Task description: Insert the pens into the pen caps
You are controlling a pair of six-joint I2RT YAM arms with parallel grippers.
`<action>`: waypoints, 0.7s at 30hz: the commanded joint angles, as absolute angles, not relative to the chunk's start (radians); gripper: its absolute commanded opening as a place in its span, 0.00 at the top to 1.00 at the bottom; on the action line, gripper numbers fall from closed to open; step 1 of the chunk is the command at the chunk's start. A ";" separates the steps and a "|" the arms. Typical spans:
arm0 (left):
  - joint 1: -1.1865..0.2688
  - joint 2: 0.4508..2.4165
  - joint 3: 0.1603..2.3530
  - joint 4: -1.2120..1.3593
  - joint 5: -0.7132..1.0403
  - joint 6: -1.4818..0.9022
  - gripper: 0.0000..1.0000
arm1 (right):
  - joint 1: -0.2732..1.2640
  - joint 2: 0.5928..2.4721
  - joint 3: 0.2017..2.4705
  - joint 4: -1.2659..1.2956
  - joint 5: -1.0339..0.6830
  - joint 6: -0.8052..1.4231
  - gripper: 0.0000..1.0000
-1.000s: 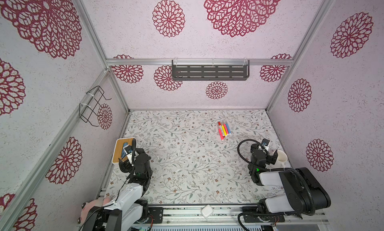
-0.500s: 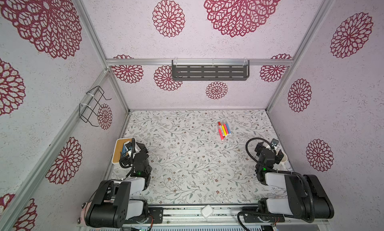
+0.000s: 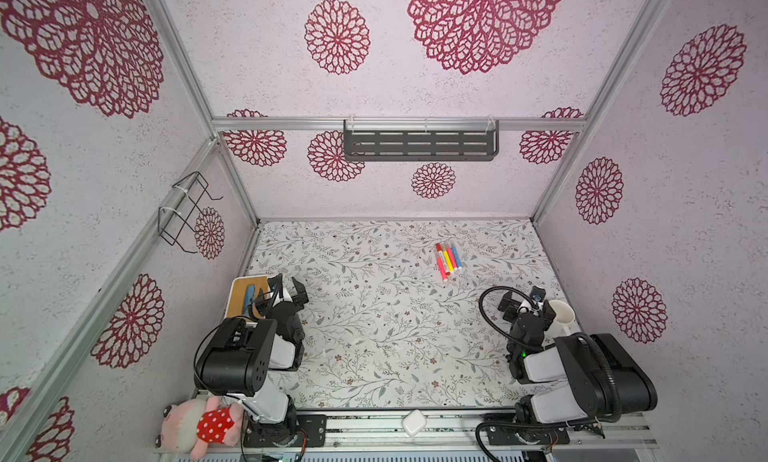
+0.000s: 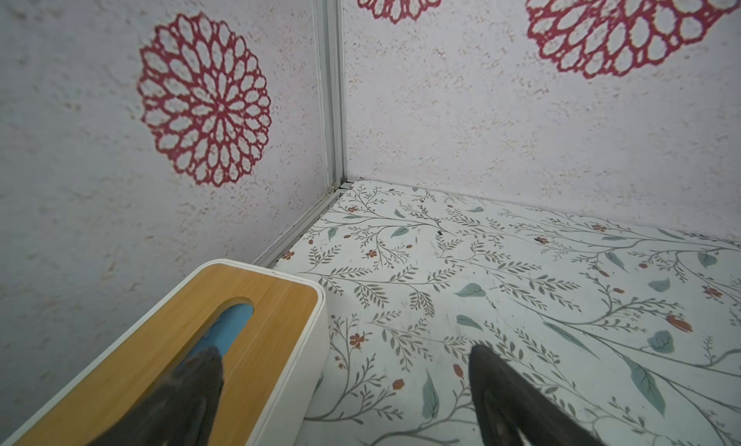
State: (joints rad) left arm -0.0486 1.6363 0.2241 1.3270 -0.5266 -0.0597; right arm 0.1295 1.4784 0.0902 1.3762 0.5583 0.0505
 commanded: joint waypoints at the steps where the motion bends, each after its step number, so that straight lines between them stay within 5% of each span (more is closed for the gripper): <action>1: -0.063 1.643 0.202 1.419 -0.491 0.000 0.03 | 0.195 1.553 0.035 1.685 0.613 -0.055 0.01; 11: -0.062 1.626 0.173 1.422 -0.309 0.060 0.03 | 0.202 1.580 0.065 1.662 0.537 -0.093 0.01; 15: -0.032 1.632 0.211 1.391 -0.306 0.031 0.03 | 0.083 1.530 0.251 1.220 0.427 0.044 0.01; 19: 0.041 1.567 0.365 1.030 -0.300 -0.072 0.03 | 0.052 1.546 0.241 1.245 0.395 0.055 0.01; 21: 0.149 1.551 0.439 0.831 -0.158 -0.177 0.03 | 0.052 1.544 0.238 1.244 0.395 0.053 0.01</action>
State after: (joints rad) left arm 0.0483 1.5929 0.3569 1.1110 -0.2790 -0.0616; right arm 0.0528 1.5612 0.2413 1.2846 0.4332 0.0154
